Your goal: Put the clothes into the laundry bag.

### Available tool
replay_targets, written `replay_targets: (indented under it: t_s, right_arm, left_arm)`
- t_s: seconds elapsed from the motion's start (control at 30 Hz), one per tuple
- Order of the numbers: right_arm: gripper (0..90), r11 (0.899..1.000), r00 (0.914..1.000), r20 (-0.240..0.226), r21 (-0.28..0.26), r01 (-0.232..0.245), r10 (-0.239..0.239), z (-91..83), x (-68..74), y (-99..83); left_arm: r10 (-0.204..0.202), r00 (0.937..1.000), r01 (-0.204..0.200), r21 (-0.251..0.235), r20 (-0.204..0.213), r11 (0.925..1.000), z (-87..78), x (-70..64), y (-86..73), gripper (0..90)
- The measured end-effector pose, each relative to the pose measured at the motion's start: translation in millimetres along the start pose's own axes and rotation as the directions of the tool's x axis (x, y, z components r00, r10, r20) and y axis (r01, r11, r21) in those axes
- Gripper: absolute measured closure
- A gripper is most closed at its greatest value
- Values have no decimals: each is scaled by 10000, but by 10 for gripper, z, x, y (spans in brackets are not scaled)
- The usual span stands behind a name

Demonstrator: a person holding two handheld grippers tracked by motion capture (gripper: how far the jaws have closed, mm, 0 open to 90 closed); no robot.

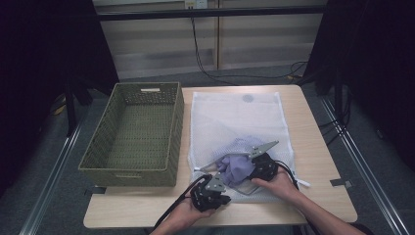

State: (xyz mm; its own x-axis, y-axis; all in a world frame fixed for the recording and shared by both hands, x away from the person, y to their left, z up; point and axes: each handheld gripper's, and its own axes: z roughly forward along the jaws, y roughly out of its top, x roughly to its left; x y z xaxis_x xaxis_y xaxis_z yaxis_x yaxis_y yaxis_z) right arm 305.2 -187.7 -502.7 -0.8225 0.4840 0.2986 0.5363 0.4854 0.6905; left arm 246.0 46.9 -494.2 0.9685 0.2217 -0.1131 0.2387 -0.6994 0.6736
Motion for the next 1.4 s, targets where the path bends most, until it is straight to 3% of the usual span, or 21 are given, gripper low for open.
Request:
replay_targets:
  t_s: [0.2, 0.23, 0.3, 0.5, 0.53, 0.6, 0.63, 0.7, 0.77, 1.0, 1.4]
  right_arm:
    - [900, 9997, 9996, 172, -138, -207, 209, 11, -59, 35]
    - [900, 9996, 9996, 200, -167, -206, 210, 13, -74, 39]
    - [900, 9991, 9991, 221, -256, -342, 348, 12, -107, 50]
    - [900, 9985, 9982, 360, -302, -460, 470, -3, -142, 55]
    - [900, 9984, 9983, 330, -320, -466, 477, -6, -157, 57]
    - [900, 9981, 9980, 394, -383, -486, 501, 3, -185, 68]
    - [900, 9979, 9976, 408, -350, -551, 566, 4, -193, 75]
    - [900, 9973, 9974, 384, -432, -595, 611, 24, -220, 96]
    - [900, 9972, 9972, 402, -419, -617, 634, 30, -233, 112]
    - [900, 9961, 9952, 650, -532, -701, 736, 7, -279, 113]
    - [900, 9915, 9856, 1217, -702, -1094, 1174, 6, -493, 218]
  left_arm:
    - [145, 9999, -145, 115, 28, 9998, -6, 11, 3, 900]
    - [187, 9995, -178, 371, -240, 9992, -21, 3, 13, 900]
    - [-22, 9999, 21, 27, 148, 10000, -2, 17, 1, 900]
    - [-35, 9999, 35, -37, 138, 10000, 3, 18, -2, 900]
    - [60, 9999, -63, 200, 153, 9998, -13, 25, 8, 900]
    - [37, 9999, -40, 175, 167, 9998, -12, 26, 6, 900]
    - [158, 9997, -163, 228, 212, 9996, -14, 37, 6, 900]
    - [-10, 9991, 5, 115, 413, 9999, -10, 36, 4, 900]
    - [-7, 9998, 4, 186, 185, 9998, -12, 29, 7, 900]
    - [-85, 9997, 86, -19, 227, 10000, 1, 31, -2, 900]
    - [-91, 9995, 92, -19, 287, 10000, 1, 40, -3, 900]
